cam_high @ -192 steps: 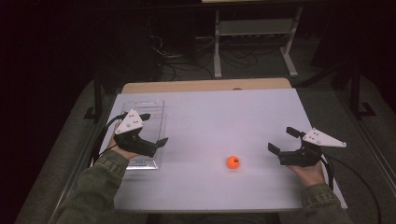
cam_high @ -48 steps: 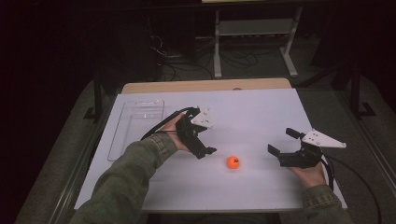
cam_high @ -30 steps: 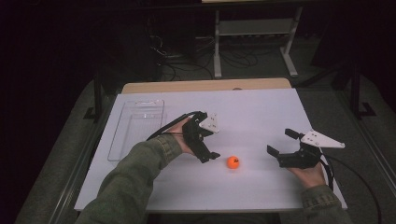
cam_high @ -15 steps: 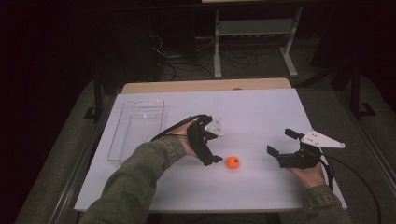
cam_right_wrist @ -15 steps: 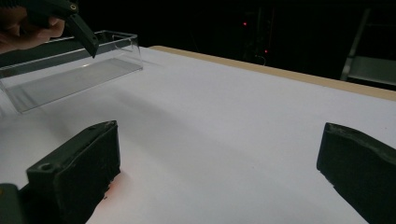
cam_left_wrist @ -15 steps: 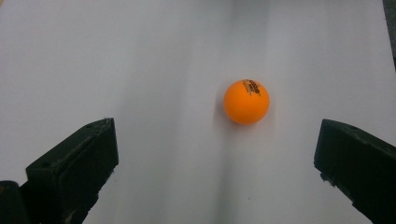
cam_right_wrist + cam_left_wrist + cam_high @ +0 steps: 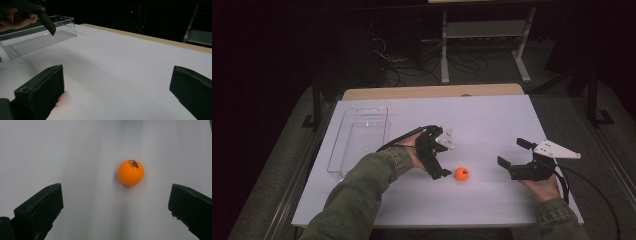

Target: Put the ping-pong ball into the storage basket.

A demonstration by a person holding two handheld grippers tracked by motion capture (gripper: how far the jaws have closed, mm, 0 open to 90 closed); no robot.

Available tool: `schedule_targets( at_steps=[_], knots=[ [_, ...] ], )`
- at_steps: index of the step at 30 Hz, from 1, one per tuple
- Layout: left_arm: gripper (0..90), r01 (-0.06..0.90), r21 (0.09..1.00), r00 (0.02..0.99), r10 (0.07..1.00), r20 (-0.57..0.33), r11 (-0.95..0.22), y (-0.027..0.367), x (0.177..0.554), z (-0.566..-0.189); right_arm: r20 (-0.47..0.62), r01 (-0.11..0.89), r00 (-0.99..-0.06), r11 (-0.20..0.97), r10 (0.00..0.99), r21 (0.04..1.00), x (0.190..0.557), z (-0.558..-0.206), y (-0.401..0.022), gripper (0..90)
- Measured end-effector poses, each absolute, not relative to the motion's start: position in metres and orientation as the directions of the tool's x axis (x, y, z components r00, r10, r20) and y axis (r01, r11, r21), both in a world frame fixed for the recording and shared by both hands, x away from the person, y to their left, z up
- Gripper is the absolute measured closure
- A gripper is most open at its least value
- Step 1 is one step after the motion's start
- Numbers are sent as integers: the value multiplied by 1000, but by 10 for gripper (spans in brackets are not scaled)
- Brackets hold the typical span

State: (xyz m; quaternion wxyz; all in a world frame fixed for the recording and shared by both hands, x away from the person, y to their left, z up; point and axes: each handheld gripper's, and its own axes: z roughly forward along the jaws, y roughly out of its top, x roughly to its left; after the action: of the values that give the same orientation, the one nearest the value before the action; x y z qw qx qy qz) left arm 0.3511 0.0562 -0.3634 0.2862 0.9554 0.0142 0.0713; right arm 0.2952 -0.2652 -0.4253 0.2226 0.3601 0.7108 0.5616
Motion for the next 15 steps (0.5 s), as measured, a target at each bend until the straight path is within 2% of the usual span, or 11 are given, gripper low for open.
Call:
schedule_targets(
  at_steps=[15],
  knots=[
    [0,-26,520,991,47,127,-854,49,350,-373,83,262,-643,117,762,958,296,-426,-264,0]
  ],
)
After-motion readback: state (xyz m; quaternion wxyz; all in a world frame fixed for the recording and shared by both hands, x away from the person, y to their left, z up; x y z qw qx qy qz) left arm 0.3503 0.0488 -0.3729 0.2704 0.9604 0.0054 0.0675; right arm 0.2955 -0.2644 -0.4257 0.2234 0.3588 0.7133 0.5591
